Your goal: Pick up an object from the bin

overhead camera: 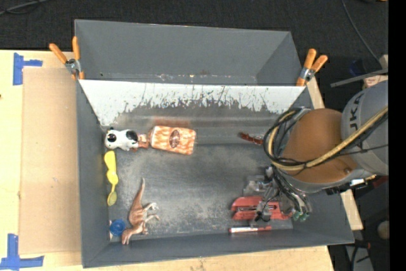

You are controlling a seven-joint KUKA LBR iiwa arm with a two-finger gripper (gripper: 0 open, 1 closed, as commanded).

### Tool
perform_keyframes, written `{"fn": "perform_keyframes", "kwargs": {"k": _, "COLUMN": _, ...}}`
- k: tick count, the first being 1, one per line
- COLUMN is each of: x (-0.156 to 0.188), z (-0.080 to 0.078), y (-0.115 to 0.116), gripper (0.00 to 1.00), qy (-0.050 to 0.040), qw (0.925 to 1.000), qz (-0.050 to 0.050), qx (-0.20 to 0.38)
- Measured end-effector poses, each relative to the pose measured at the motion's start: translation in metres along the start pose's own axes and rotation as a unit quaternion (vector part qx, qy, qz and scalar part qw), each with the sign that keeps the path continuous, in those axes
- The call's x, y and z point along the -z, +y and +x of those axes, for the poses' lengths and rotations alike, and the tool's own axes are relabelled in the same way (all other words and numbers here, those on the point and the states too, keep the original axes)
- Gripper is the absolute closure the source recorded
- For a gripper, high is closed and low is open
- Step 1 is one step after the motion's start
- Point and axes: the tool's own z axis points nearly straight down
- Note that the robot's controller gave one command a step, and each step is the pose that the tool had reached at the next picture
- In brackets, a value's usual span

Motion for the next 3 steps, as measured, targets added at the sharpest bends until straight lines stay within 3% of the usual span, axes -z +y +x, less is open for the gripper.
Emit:
{"fn": "perform_keyframes", "kwargs": {"k": 1, "x": 0.0, "z": 0.0, "y": 0.0, "gripper": 1.0, "qy": 0.0, "qw": 1.0, "qz": 0.0, "qx": 0.0}}
{"fn": "perform_keyframes", "kwargs": {"k": 3, "x": 0.133, "z": -0.012, "y": 0.002, "gripper": 1.0, "qy": 0.0053, "qw": 0.9999, "qz": 0.0, "qx": 0.012}}
